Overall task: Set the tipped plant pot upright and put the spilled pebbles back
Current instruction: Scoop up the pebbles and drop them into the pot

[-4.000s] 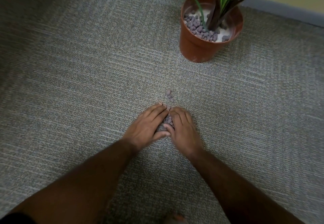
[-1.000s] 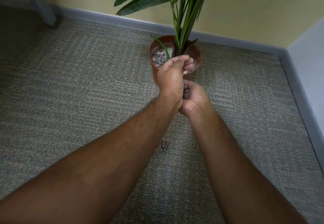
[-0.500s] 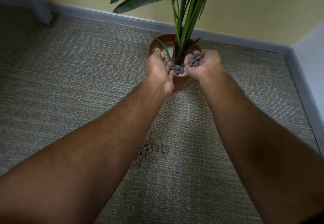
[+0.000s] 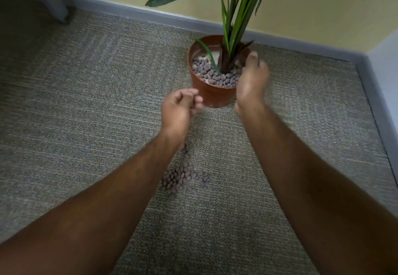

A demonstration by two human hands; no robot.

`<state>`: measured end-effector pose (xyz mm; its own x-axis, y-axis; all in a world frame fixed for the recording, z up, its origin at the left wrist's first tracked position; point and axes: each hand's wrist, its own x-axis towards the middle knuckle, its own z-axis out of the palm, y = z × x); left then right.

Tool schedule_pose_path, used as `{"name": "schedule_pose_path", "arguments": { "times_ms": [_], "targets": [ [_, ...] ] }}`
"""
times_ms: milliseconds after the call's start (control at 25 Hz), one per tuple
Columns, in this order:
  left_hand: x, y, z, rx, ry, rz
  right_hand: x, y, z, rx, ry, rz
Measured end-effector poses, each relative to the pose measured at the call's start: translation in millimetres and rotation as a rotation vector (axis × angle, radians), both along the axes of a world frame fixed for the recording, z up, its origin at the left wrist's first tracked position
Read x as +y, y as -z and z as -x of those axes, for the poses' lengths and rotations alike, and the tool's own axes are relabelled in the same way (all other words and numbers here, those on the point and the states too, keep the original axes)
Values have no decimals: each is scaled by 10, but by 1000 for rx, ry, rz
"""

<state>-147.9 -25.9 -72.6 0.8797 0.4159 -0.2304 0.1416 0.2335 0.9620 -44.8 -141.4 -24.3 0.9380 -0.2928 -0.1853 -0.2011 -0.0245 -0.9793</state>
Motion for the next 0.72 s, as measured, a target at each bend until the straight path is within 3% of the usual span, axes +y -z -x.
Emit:
{"name": "schedule_pose_path", "arguments": {
  "times_ms": [80,160,280,360,560,720],
  "targets": [
    [40,244,280,22,119,-254,-15,207,333,-258,12,277],
    [110,515,545,70,371,-502,-72,517,736,-398,-140,476],
    [299,869,872,70,812,-993,-299,1136,1423,-337,-609,754],
    [396,991,1020,52,978,-1192,-521,1468,1766,-290,-885,932],
    [532,1065,1344,4,1111,-1374,-685,1657,2049,-242,-1138,1151],
    [596,1181,1560,-118,998,-1459,-541,1671,2034,-292,-1241,1173]
  ]
}}
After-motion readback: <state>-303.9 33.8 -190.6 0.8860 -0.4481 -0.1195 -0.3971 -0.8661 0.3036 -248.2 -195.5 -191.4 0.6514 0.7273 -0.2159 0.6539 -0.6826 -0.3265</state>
